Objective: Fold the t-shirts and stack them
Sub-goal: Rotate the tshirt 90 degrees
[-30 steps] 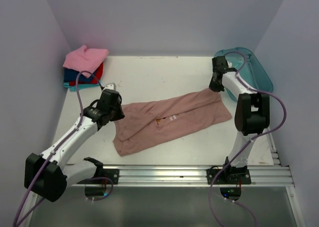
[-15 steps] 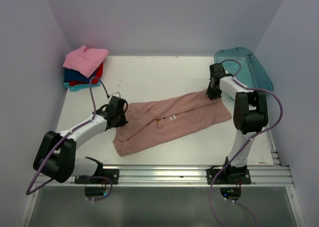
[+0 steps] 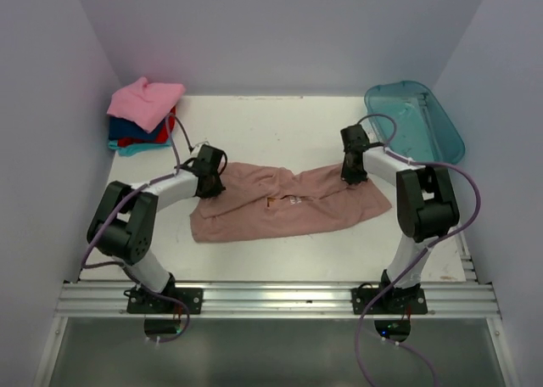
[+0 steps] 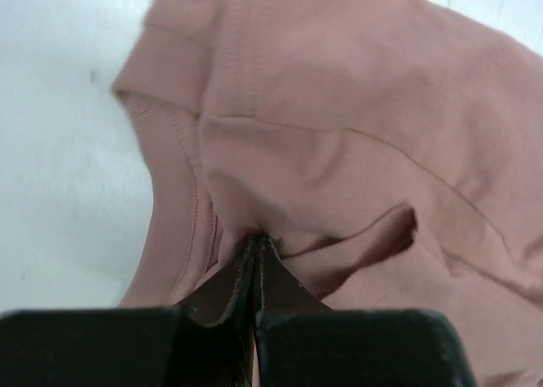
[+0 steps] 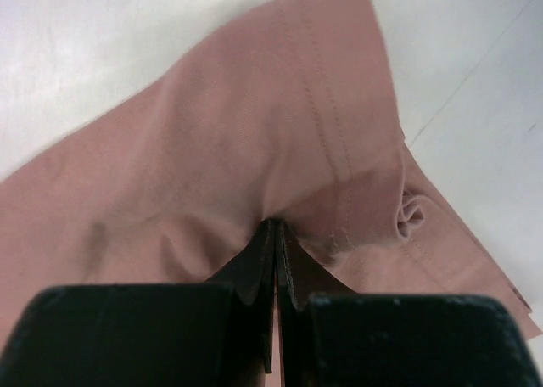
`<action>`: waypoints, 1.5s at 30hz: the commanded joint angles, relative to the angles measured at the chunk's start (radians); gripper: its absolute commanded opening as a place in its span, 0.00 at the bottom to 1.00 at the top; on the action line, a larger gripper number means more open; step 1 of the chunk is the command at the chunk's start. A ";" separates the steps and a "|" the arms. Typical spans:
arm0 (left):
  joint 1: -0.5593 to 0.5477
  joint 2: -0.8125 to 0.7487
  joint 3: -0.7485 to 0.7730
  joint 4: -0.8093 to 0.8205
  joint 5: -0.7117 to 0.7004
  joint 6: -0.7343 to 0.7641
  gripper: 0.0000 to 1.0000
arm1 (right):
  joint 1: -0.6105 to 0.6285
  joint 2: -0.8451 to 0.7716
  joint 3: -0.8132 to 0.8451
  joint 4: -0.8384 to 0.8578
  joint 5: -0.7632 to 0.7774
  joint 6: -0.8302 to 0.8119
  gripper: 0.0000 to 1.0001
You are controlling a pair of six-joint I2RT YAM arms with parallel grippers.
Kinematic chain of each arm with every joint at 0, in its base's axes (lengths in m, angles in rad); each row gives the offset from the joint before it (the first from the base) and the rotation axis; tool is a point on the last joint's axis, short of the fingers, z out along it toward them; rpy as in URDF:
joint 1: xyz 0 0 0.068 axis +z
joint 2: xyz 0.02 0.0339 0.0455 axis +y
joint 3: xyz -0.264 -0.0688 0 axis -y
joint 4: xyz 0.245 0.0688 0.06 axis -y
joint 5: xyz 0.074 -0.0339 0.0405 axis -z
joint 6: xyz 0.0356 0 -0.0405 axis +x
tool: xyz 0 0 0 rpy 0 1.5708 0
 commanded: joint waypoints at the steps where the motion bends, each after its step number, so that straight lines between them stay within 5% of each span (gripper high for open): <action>1: 0.069 0.124 0.166 0.018 -0.046 0.016 0.00 | 0.086 -0.055 -0.122 -0.119 -0.044 0.009 0.00; 12: 0.207 0.639 0.932 -0.158 0.135 0.174 0.00 | 0.355 -0.364 -0.372 -0.275 -0.166 0.166 0.00; 19: 0.207 0.764 1.083 -0.134 0.321 0.155 0.00 | 0.514 -0.512 -0.444 -0.355 -0.202 0.300 0.00; 22: 0.203 0.660 1.007 -0.093 0.297 0.141 0.00 | 0.534 -0.536 -0.464 -0.364 -0.171 0.322 0.00; 27: 0.193 0.254 0.667 0.175 0.174 0.179 0.00 | 0.535 -0.499 -0.475 -0.335 -0.156 0.311 0.00; 35: 0.192 -0.173 0.338 0.245 0.048 0.253 0.00 | 0.543 -0.419 -0.455 -0.266 -0.153 0.289 0.00; 40: 0.192 -0.215 0.295 0.061 0.124 0.211 0.00 | 0.543 -0.443 -0.378 -0.278 -0.145 0.266 0.00; 45: 0.157 -0.284 0.102 0.131 0.164 0.181 0.00 | 0.544 -0.552 -0.286 -0.312 -0.117 0.223 0.00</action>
